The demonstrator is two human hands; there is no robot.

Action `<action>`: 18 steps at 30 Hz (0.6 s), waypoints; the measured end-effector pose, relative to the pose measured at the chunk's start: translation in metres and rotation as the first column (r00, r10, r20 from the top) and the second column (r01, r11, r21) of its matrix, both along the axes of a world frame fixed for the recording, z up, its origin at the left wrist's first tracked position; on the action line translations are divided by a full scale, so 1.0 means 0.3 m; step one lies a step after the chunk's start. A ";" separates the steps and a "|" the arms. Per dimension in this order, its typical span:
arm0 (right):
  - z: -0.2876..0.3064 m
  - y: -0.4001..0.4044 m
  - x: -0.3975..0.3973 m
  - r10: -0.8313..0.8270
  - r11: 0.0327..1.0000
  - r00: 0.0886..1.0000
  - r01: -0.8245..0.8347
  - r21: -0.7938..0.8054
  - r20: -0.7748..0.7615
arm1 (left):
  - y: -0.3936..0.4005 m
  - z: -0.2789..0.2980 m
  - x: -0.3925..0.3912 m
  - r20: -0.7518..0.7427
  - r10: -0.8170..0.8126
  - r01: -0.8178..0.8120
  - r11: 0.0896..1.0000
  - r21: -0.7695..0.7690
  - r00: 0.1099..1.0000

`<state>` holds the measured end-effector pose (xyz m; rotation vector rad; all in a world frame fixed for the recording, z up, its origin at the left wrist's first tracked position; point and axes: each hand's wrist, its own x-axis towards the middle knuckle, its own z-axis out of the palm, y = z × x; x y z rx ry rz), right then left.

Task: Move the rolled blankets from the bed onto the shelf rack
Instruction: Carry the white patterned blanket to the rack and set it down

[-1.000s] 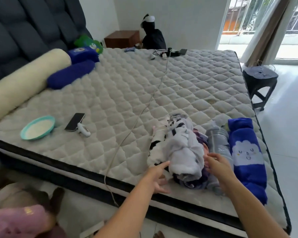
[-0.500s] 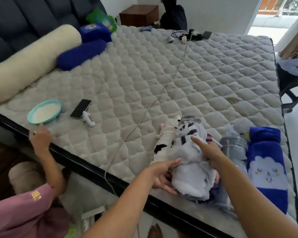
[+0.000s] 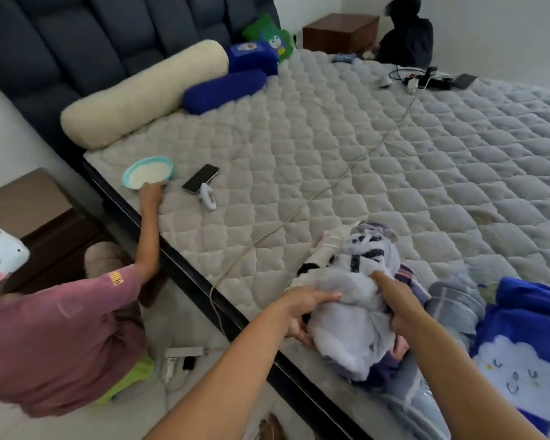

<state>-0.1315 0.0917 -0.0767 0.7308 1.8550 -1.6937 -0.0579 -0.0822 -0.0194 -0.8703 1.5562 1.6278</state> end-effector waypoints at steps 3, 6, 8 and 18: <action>0.045 -0.049 0.049 -0.015 0.997 0.999 0.013 -0.076 -0.032 | -0.034 0.072 0.044 -0.093 0.039 -0.044 0.998 -0.047 0.995; 0.113 -0.141 0.089 0.021 0.991 0.993 -0.036 -0.130 -0.113 | -0.106 0.149 0.108 -0.158 0.126 -0.141 0.986 -0.086 0.979; 0.170 -0.215 0.129 0.067 0.984 0.977 -0.098 -0.148 -0.202 | -0.162 0.195 0.174 -0.184 0.189 -0.213 0.970 -0.118 0.965; 0.417 -0.665 0.694 0.456 0.768 0.734 -0.610 -0.194 -0.503 | -0.432 0.302 0.950 -0.399 0.621 -0.710 0.694 -0.121 0.675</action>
